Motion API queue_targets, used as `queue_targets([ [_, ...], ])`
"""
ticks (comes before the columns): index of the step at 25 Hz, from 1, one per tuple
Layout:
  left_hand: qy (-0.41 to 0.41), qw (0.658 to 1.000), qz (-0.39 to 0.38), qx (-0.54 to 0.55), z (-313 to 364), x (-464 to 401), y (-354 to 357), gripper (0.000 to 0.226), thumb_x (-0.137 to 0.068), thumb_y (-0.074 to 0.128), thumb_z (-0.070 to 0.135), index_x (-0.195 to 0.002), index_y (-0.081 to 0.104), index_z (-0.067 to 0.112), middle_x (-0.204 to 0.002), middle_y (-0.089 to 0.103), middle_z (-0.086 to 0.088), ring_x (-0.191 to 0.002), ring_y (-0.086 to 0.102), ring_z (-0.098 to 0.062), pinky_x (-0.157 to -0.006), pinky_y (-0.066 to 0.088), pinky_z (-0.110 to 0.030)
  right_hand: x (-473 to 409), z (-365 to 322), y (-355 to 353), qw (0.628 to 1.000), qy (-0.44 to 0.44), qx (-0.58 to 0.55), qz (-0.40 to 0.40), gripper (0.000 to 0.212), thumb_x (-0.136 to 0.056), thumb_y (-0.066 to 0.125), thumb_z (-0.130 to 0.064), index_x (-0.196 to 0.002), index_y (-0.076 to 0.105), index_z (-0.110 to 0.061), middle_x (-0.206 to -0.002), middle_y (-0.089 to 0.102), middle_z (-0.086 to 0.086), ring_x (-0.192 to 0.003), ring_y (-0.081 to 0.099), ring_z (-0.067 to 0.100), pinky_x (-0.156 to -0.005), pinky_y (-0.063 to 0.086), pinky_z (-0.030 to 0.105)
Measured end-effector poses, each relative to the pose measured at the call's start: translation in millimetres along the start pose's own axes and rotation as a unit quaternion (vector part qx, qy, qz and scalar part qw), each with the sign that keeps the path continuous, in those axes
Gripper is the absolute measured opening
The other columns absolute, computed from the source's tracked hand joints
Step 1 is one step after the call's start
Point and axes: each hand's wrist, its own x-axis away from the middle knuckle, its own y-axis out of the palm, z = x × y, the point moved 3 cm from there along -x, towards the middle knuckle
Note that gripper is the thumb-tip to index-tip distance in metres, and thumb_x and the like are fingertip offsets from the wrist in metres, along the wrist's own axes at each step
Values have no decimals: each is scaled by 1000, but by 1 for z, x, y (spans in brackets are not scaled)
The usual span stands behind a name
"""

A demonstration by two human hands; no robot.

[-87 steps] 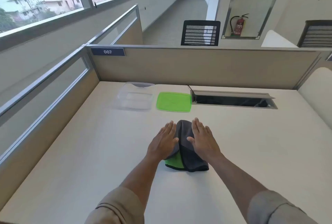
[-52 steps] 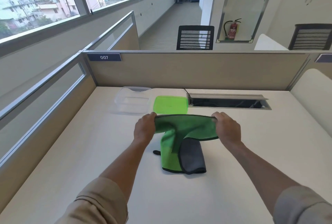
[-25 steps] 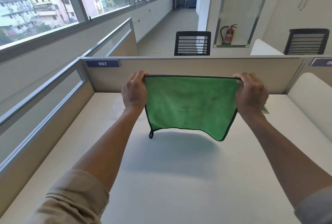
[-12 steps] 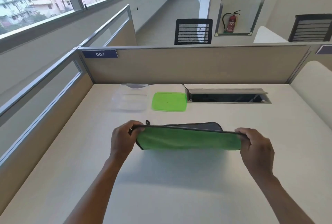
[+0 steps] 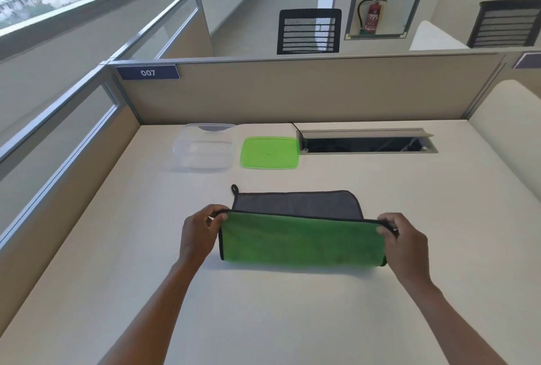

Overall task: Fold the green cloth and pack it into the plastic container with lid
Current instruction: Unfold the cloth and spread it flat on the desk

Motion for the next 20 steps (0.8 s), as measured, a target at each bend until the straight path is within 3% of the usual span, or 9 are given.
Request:
queue_targets([
  [3,-18,1000,-1,-15,-6,-19,7,20,-90,67,13,-102,74,28,-75,67,23,-68,62,4,-66,48,-25,-34,-4,12,1000,14,-5,-5,18,-83,71,-5,-95,64,-17,-81,68,-3,-79,66,23,-72,41,27],
  [9,-71,997,-12,-32,-16,-53,19,7,-88,69,22,-93,72,25,-76,70,12,-70,67,-15,-74,56,-37,-93,-12,32,996,44,80,-9,18,-79,77,-29,-79,61,-21,-70,62,-10,-70,61,22,-65,42,31],
  [20,-123,986,-54,-97,-37,-115,64,15,-88,68,30,-100,72,21,-93,73,-1,-85,64,-22,-72,42,-28,-141,20,86,980,76,165,-80,11,-87,67,-24,-80,59,-19,-75,66,3,-69,58,28,-62,42,32],
])
